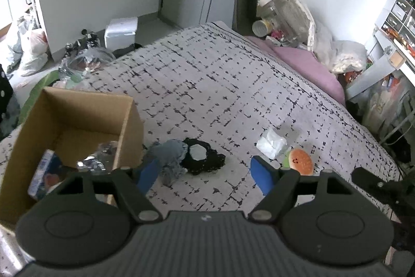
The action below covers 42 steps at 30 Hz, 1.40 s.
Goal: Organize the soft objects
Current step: 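Grasp the white crumpled tissue with the left tool while the right tool grasps the burger toy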
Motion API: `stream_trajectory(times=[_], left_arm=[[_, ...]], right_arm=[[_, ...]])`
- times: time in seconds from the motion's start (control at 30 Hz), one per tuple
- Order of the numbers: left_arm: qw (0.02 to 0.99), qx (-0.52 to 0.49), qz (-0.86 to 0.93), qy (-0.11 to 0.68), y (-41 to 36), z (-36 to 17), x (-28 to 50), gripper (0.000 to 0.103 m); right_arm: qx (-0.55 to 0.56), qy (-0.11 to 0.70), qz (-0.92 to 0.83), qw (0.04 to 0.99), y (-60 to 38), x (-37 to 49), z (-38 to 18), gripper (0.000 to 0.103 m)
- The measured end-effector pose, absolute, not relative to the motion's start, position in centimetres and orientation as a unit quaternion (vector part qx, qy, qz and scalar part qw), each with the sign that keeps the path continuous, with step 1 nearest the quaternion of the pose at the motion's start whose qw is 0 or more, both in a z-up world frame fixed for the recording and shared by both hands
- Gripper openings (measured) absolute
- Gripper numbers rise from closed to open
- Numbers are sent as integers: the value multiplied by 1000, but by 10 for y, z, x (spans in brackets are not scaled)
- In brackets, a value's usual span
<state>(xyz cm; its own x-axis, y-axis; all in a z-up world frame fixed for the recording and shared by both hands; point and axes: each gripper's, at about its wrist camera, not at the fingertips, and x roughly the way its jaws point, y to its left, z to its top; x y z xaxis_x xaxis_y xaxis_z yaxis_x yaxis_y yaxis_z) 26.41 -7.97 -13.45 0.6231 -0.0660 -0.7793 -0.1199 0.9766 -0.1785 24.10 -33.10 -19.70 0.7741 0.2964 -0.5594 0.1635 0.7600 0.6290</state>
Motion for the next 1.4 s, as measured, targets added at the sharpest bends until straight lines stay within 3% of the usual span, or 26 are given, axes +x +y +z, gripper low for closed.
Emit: stream_trajectory(times=[0.23, 0.77, 0.93, 1.07, 1.23, 1.33, 1.4], left_arm=[[889, -94, -5, 448, -97, -153, 291, 69], [870, -91, -70, 479, -137, -198, 356, 69], [862, -98, -99, 487, -145, -208, 372, 69], [856, -96, -118, 494, -154, -217, 383, 69], [848, -93, -127, 507, -166, -232, 392, 69], [845, -88, -122, 513, -169, -238, 391, 49], [847, -87, -120, 510, -169, -237, 390, 46]], right_arm=[[341, 352, 16, 871, -334, 264, -215, 67], [347, 391, 14, 852, -333, 307, -252, 54], [345, 409, 11, 844, -331, 319, -266, 43], [335, 416, 18, 845, -326, 324, -272, 41], [335, 420, 23, 843, -325, 327, -276, 28], [332, 421, 24, 844, -324, 327, -276, 24], [330, 420, 24, 845, -323, 328, -276, 23]])
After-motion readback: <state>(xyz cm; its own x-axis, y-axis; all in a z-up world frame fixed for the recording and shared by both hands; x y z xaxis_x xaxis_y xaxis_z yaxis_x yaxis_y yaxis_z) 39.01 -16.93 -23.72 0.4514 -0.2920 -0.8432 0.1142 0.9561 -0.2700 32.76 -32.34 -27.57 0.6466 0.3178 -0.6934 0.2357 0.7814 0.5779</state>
